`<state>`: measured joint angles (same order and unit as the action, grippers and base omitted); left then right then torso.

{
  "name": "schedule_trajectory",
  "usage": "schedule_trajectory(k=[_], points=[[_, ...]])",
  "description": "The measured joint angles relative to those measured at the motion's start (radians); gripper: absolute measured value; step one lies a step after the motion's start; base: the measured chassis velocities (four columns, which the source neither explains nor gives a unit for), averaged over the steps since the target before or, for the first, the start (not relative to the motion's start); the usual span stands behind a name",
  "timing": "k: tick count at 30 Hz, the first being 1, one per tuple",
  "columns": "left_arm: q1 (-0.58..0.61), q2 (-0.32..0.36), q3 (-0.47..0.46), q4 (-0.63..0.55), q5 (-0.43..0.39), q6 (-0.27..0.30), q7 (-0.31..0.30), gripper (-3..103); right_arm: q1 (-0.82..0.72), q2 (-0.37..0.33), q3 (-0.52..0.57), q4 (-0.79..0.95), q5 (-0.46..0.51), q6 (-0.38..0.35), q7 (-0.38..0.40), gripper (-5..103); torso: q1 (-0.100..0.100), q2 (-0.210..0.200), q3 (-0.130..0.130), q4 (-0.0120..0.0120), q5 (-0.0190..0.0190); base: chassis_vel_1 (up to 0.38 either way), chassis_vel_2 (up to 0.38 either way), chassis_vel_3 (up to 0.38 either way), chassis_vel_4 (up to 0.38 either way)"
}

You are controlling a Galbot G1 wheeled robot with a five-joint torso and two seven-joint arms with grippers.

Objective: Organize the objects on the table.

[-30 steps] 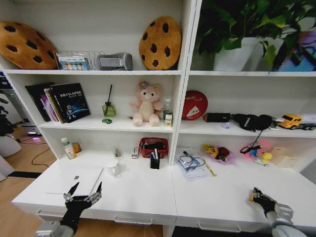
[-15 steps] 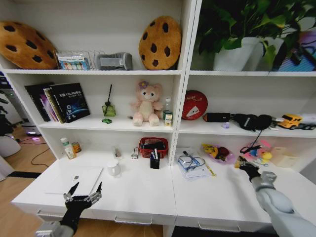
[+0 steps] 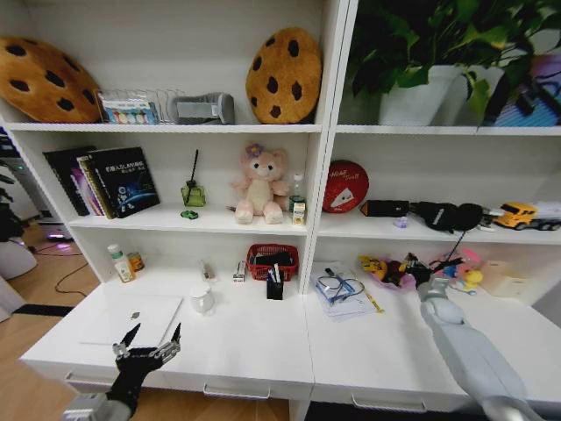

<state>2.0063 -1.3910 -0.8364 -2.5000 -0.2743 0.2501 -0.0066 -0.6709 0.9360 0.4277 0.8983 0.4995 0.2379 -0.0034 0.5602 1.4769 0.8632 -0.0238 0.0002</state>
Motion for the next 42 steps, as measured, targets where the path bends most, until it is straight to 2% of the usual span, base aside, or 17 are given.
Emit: schedule_trajectory(k=[4,9,10,12,14,16,17,19,21,22,25,26,28,32,36,38,42], points=[[0.000,0.000,0.000,0.000,0.000,0.000,0.000,100,0.021,0.025,-0.008,-0.034,-0.009,0.013,0.020,-3,0.000,0.000,0.000,0.0000,-0.0003,0.000,0.000,0.000,0.000],[0.000,0.000,0.000,0.000,0.000,0.000,0.000,100,0.016,0.032,0.015,-0.060,-0.032,0.002,0.046,13,0.000,0.000,0.000,-0.0003,-0.0004,0.000,0.000,0.000,0.000],[0.000,0.000,0.000,0.000,0.000,0.000,0.000,100,0.010,0.032,0.019,-0.064,-0.031,-0.004,0.050,24,0.000,0.000,0.000,-0.0005,-0.0002,0.000,0.000,0.000,0.000],[0.000,0.000,0.000,0.000,0.000,0.000,0.000,100,0.004,0.031,0.021,-0.062,-0.028,-0.010,0.056,24,0.000,0.000,0.000,-0.0004,-0.0001,0.000,0.000,0.000,0.000],[0.000,0.000,0.000,0.000,0.000,0.000,0.000,100,-0.036,0.026,0.038,-0.017,-0.026,-0.033,0.090,35,0.000,0.000,0.000,0.0001,-0.0002,0.000,0.000,0.000,0.000],[0.000,0.000,0.000,0.000,0.000,0.000,0.000,100,-0.085,0.014,0.052,0.042,-0.024,-0.068,0.103,35,0.000,0.000,0.000,0.0005,-0.0002,0.000,0.000,0.000,0.000],[0.000,0.000,0.000,0.000,0.000,0.000,0.000,100,-0.134,0.001,0.065,0.097,-0.021,-0.098,0.111,46,0.000,0.000,0.000,0.0005,-0.0003,0.000,0.000,0.000,0.000],[0.000,0.000,0.000,0.000,0.000,0.000,0.000,100,-0.197,-0.012,0.083,0.166,-0.014,-0.131,0.114,51,0.000,0.000,0.000,0.0000,-0.0001,0.000,0.000,0.000,0.000],[0.000,0.000,0.000,0.000,0.000,0.000,0.000,100,-0.386,-0.044,0.157,0.387,0.023,-0.185,0.118,62,0.000,0.000,0.000,-0.0004,-0.0005,0.000,0.000,0.000,0.000],[0.000,0.000,0.000,0.000,0.000,0.000,0.000,100,-0.386,-0.044,0.157,0.387,0.023,-0.185,0.118,62,0.000,0.000,0.000,-0.0004,-0.0005,0.000,0.000,0.000,0.000],[0.000,0.000,0.000,0.000,0.000,0.000,0.000,100,-0.680,-0.042,0.296,0.665,0.028,-0.204,0.172,79,0.000,0.000,0.000,-0.0011,0.0008,0.000,0.000,0.000,0.000],[0.000,0.000,0.000,0.000,0.000,0.000,0.000,100,-0.680,-0.042,0.296,0.665,0.028,-0.204,0.172,79,0.000,0.000,0.000,-0.0011,0.0008,0.000,0.000,0.000,0.000],[0.000,0.000,0.000,0.000,0.000,0.000,0.000,100,-0.797,-0.038,0.356,0.826,0.036,-0.215,0.208,89,-0.001,0.001,0.000,-0.0008,-0.0010,0.000,0.000,0.000,0.000],[0.000,0.000,0.000,0.000,0.000,0.000,0.000,100,-0.938,-0.025,0.418,1.007,0.050,-0.240,0.231,94,0.000,0.000,0.000,0.0007,-0.0003,0.000,0.000,0.000,0.000],[0.000,0.000,0.000,0.000,0.000,0.000,0.000,100,-1.083,0.006,0.470,1.192,0.055,-0.260,0.243,100,0.000,0.000,0.000,-0.0002,-0.0007,0.000,0.000,0.000,0.000],[0.000,0.000,0.000,0.000,0.000,0.000,0.000,100,-1.242,0.086,0.524,1.385,0.039,-0.269,0.244,100,0.000,0.000,0.000,0.0002,-0.0007,0.000,0.000,0.000,0.000],[0.000,0.000,0.000,0.000,0.000,0.000,0.000,100,-1.312,0.143,0.554,1.425,0.030,-0.249,0.218,100,0.000,0.000,0.000,-0.0003,-0.0005,0.000,0.000,0.000,0.000]])
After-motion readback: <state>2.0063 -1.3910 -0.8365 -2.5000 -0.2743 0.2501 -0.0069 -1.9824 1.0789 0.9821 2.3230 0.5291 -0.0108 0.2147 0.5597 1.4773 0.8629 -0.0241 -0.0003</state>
